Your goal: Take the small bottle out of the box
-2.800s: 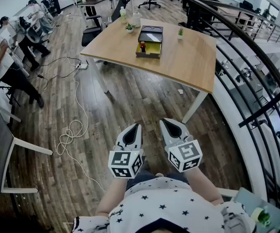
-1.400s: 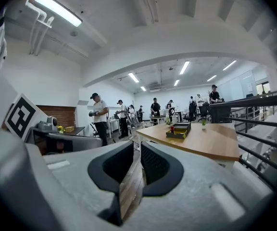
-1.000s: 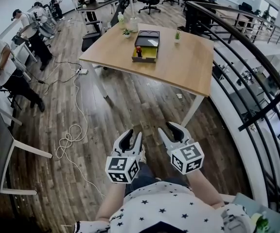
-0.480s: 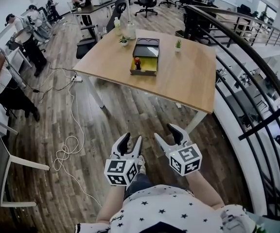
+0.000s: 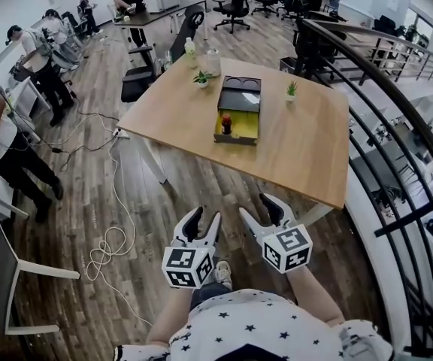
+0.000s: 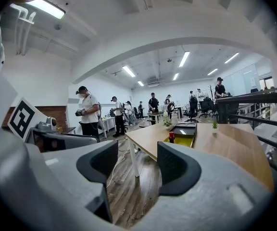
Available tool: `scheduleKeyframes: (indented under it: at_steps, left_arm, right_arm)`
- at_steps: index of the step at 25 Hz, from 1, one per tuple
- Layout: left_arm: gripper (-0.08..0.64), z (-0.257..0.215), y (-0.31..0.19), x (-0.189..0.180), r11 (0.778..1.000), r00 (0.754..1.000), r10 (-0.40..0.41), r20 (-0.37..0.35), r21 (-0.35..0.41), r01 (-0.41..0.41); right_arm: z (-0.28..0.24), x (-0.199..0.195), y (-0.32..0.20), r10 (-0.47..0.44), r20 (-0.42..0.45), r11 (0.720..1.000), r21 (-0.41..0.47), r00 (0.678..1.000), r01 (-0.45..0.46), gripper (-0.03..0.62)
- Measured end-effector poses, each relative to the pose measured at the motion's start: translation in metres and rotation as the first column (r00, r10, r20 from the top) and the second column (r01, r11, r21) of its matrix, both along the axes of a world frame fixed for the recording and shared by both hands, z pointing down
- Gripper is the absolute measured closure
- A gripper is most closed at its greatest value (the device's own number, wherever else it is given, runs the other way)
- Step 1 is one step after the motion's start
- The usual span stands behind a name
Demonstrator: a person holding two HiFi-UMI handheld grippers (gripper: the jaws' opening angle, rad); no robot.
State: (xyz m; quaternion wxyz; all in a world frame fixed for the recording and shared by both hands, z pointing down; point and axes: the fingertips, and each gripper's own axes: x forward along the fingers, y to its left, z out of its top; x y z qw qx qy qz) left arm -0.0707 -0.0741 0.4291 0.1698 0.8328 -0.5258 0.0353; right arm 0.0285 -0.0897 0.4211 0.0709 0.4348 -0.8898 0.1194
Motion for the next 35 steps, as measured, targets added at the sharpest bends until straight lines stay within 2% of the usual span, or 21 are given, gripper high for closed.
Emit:
scheduleKeyframes:
  at_steps: [14, 27, 35]
  left_arm:
    - [0.393, -0.001, -0.122, -0.045, 0.999, 0.999, 0.038, -0.008, 0.010, -0.038]
    - [0.393, 0.013, -0.171, -0.053, 0.998, 0.998, 0.065, -0.016, -0.025, -0.066]
    - [0.393, 0.027, -0.215, -0.050, 0.998, 0.999, 0.044, -0.016, -0.044, -0.045]
  right_arm:
    - [-0.003, -0.044, -0.121, 0.053, 0.005, 0.998, 0.021, 0.999, -0.054, 0.351]
    - [0.007, -0.050, -0.170, 0.074, 0.000, 0.997, -0.007, 0.997, -0.074, 0.351]
    - [0.021, -0.049, -0.221, 0.036, -0.034, 0.999, -0.007, 0.999, -0.037, 0.351]
